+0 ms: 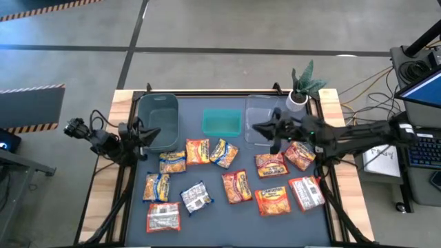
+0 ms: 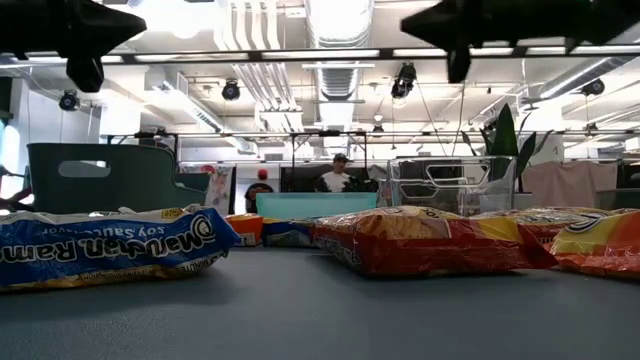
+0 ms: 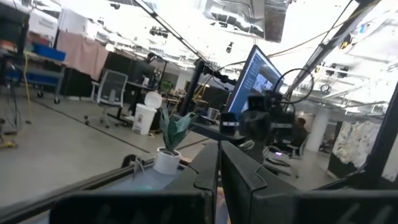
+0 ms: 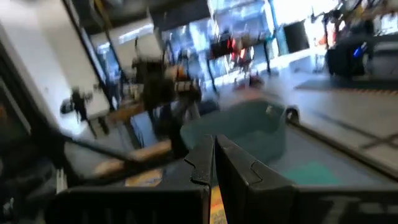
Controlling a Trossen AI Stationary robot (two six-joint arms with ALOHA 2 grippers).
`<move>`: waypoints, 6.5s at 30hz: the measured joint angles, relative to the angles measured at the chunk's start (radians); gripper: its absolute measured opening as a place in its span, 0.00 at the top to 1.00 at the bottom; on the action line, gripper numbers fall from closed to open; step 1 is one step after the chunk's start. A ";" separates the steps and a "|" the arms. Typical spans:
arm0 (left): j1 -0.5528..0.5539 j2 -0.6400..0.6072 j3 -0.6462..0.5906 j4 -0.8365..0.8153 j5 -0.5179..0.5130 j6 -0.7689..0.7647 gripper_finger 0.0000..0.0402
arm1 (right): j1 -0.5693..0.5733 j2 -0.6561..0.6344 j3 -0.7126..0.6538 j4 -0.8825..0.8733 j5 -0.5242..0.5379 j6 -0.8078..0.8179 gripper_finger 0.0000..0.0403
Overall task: Sort Maruchan noodles
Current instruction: Put the orange noodle pack into the transparent bin
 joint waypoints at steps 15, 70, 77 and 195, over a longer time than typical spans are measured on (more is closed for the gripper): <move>0.000 -0.002 0.001 0.008 -0.122 0.181 1.00 | 0.078 0.282 0.513 -0.624 0.065 -0.005 0.98; 0.000 0.001 0.151 -0.199 -0.040 0.167 1.00 | 0.127 1.258 1.519 -1.292 0.071 -0.309 0.98; 0.000 0.000 0.177 -0.199 -0.040 0.223 1.00 | 0.150 1.258 1.505 -1.290 0.071 -0.278 0.98; 0.000 0.001 0.206 -0.204 -0.041 0.264 1.00 | 0.144 1.461 1.664 -1.311 0.056 -0.277 0.59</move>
